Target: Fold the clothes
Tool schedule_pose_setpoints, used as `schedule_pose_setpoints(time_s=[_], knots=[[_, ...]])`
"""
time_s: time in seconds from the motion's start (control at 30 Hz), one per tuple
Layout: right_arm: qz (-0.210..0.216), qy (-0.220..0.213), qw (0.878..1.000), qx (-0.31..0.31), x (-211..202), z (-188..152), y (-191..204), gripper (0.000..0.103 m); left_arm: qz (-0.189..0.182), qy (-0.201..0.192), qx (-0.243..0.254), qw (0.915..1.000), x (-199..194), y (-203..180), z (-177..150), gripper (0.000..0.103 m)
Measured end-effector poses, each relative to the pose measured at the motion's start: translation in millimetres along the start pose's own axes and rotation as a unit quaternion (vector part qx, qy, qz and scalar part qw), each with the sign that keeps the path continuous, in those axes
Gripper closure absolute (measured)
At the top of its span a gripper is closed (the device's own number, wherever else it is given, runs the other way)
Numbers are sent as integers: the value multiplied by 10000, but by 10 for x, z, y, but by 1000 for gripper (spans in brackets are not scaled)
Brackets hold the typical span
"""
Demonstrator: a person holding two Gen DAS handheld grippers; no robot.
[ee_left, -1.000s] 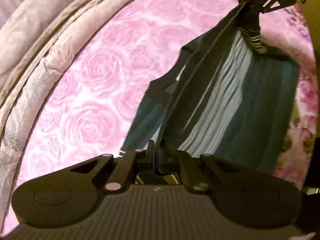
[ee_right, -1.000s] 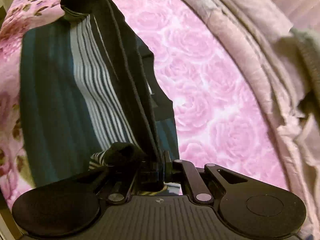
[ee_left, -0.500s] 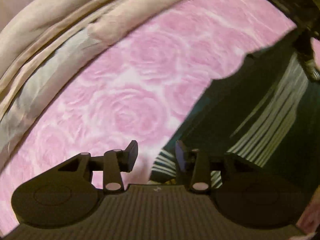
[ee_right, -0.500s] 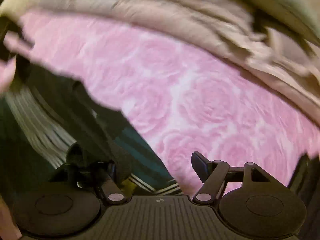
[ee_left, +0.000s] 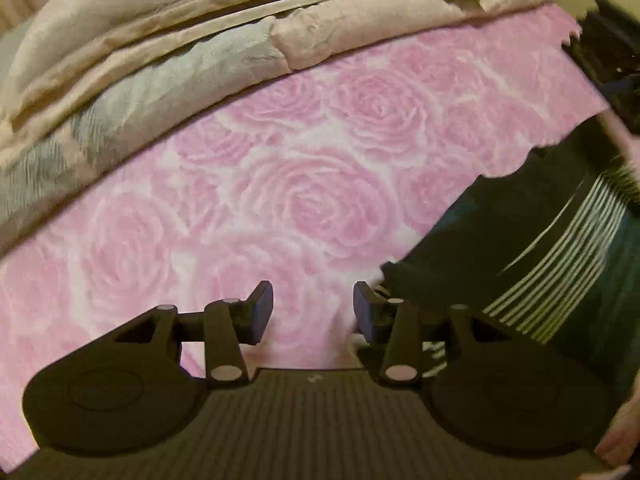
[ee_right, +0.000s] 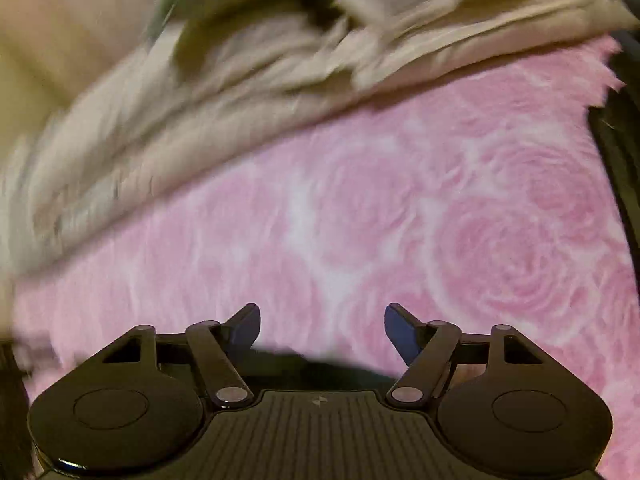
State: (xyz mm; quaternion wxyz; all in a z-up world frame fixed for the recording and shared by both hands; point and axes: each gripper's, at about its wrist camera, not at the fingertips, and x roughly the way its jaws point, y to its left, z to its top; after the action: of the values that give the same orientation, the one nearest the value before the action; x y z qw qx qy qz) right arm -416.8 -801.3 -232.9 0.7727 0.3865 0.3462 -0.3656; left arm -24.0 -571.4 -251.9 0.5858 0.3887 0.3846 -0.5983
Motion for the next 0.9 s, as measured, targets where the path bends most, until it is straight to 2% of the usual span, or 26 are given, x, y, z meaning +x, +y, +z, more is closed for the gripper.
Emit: schedule_pose_setpoints(time_s=[0.03, 0.17, 0.27, 0.37, 0.4, 0.43, 0.5, 0.53, 0.57, 0.7, 0.8, 0.83, 0.87, 0.9], knots=[[27, -119, 9997, 214, -21, 59, -33, 30, -110, -7, -153, 9998, -8, -3, -35, 64], [-56, -262, 9982, -541, -148, -52, 216, 30, -593, 53, -600, 9964, 114, -82, -145, 64], [-133, -15, 9947, -1021, -128, -431, 402, 30, -770, 155, -746, 9941, 301, -192, -170, 64], [-349, 329, 9874, -1508, 4, -851, 543, 30, -776, 307, -717, 9939, 486, -302, -156, 69], [-440, 413, 9844, -1655, 80, -949, 561, 30, -760, 328, -613, 9947, 514, -342, -150, 79], [-535, 494, 9810, -1796, 161, -1039, 574, 30, -745, 345, -514, 9953, 539, -379, -144, 96], [-681, 595, 9750, -2030, 307, -1183, 570, 31, -719, 319, -385, 9962, 520, -422, -133, 100], [-740, 633, 9732, -2085, 364, -1212, 531, 62, -705, 252, -343, 9966, 466, -430, -125, 100], [-823, 725, 9731, -2026, 401, -1209, 468, 98, -711, 116, -407, 9966, 369, -397, -111, 100], [-675, 303, 9928, -941, 52, -986, 44, 98, -751, -298, -716, 9942, 42, -224, -38, 100], [-549, 199, 9974, -432, -61, -923, -202, 97, -713, -239, -754, 9943, 120, -228, 16, 99], [-529, 247, 9979, -270, -23, -932, -273, 93, -618, -115, -724, 9954, 203, -249, 24, 99], [-510, 295, 9982, -107, 16, -941, -344, 76, -522, 9, -694, 9962, 285, -270, 31, 99], [-543, 278, 9981, 14, 9, -945, -392, 67, -427, 132, -664, 9968, 367, -291, 39, 98]])
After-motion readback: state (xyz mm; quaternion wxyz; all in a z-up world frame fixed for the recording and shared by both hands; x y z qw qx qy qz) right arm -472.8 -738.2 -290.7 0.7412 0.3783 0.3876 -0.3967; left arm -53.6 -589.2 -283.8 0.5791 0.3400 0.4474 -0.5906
